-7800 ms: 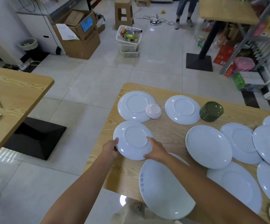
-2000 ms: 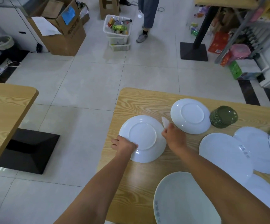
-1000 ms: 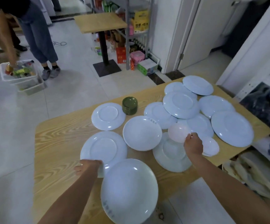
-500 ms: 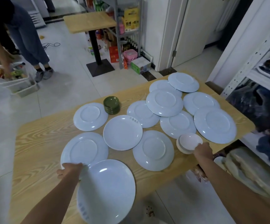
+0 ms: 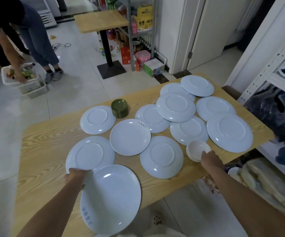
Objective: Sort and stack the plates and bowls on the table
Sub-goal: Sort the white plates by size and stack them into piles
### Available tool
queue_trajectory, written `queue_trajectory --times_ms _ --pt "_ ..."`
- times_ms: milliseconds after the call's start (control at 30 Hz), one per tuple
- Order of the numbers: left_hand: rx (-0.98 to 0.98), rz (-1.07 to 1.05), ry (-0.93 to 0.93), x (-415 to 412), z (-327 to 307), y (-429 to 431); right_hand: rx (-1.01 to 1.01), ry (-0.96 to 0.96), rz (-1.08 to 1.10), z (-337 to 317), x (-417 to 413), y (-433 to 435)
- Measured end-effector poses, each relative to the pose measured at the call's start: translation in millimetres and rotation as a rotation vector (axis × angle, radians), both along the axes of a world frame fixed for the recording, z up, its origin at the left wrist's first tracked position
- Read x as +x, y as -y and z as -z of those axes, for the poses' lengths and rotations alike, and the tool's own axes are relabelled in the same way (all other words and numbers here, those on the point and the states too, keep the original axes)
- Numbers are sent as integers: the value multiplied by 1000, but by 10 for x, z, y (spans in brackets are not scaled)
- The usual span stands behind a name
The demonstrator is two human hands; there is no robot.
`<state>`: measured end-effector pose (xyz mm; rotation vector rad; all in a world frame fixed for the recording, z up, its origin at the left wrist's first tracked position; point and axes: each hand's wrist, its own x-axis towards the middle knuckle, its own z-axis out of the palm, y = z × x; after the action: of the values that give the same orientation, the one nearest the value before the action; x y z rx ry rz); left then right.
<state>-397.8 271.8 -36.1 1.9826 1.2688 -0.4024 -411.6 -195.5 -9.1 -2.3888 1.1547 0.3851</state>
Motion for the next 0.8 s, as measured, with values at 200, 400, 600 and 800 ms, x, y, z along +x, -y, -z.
queue_trajectory --times_ms 200,400,600,800 --pt "-56 -27 43 -31 -21 -96 -183 -4 -81 -65 142 -339" --pt "-196 -137 175 -86 41 -360 -234 111 -356 -120 427 -1271" --pt "-313 -62 88 -7 43 -621 -26 228 -667 -57 577 -2442" --pt "-489 -188 178 56 19 -720 186 63 -842 81 685 -3230"
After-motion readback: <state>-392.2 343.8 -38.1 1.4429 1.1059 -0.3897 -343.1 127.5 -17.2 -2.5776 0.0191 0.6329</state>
